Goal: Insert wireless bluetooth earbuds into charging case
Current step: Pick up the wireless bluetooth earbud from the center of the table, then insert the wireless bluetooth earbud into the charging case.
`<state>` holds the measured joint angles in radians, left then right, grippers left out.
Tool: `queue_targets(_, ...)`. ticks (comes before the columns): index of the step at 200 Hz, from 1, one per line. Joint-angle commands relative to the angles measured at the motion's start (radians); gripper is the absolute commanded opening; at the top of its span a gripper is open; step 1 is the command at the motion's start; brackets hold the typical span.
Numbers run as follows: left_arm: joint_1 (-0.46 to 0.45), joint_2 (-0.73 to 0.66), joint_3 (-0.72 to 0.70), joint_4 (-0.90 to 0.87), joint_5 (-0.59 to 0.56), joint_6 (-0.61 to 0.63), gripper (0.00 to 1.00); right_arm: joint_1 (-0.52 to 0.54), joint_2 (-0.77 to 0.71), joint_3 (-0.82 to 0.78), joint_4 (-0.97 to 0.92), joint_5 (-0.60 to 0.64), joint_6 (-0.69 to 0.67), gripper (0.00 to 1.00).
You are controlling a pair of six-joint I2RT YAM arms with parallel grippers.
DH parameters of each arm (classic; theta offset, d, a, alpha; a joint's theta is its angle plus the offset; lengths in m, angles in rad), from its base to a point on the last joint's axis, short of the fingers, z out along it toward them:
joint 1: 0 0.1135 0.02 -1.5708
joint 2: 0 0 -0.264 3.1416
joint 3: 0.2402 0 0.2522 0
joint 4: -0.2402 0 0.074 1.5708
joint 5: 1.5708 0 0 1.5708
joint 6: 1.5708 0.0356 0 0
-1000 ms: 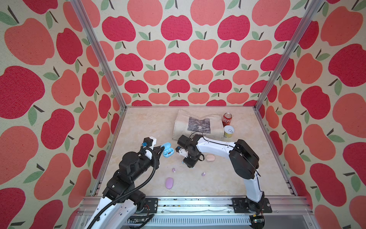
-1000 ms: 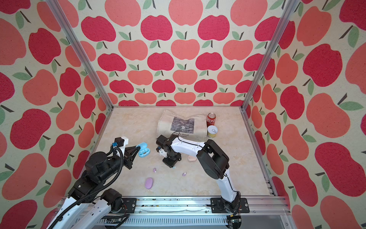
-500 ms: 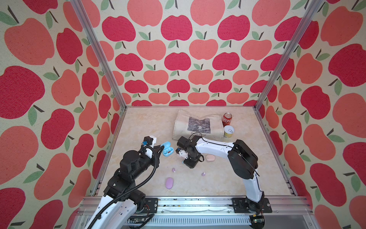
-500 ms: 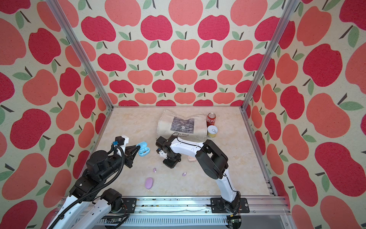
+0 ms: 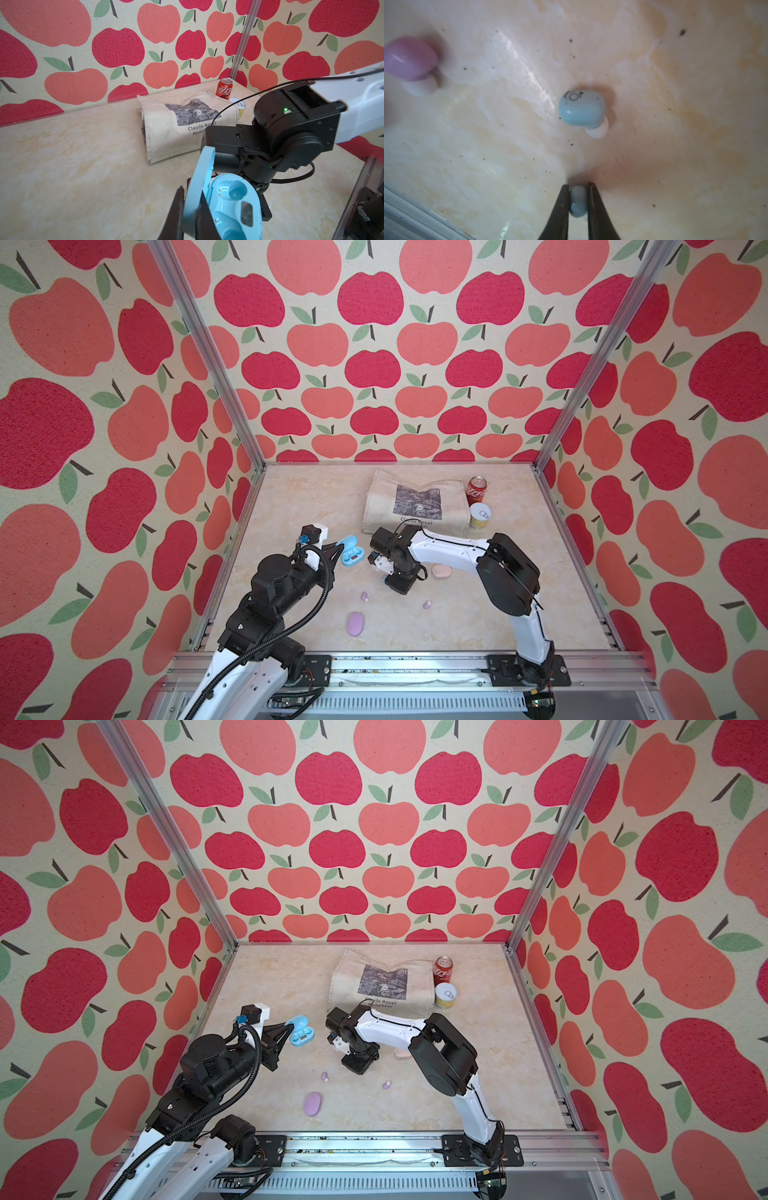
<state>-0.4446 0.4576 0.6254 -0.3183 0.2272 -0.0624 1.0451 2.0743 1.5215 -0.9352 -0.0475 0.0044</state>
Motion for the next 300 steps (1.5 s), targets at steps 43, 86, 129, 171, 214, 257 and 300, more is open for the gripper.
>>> queue_targets(43, 0.014, 0.086, -0.012, 0.126, 0.189, 0.012, 0.0, -0.182, -0.219, -0.049, 0.089, -0.522, 0.143, 0.04)
queue_targets(86, 0.029, 0.224, -0.02, 0.298, 0.389, 0.048, 0.0, -0.368, -0.407, -0.148, 0.19, -0.813, 0.27, 0.04)
queue_targets(129, 0.037, 0.368, -0.017, 0.433, 0.533, 0.125, 0.0, -0.474, -0.548, -0.19, 0.251, -0.955, 0.33, 0.04)
queue_targets(171, 0.038, 0.469, 0.023, 0.461, 0.599, 0.177, 0.0, -0.484, -0.634, -0.179, 0.263, -0.986, 0.362, 0.04)
queue_targets(214, 0.037, 0.495, 0.022, 0.556, 0.617, 0.195, 0.0, -0.423, -0.682, -0.182, 0.3, -0.981, 0.378, 0.04)
queue_targets(257, 0.035, 0.508, 0.042, 0.585, 0.627, 0.203, 0.0, -0.322, -0.674, -0.171, 0.367, -0.927, 0.416, 0.04)
queue_targets(300, 0.03, 0.512, 0.06, 0.581, 0.657, 0.193, 0.0, -0.285, -0.655, -0.171, 0.428, -0.861, 0.425, 0.05)
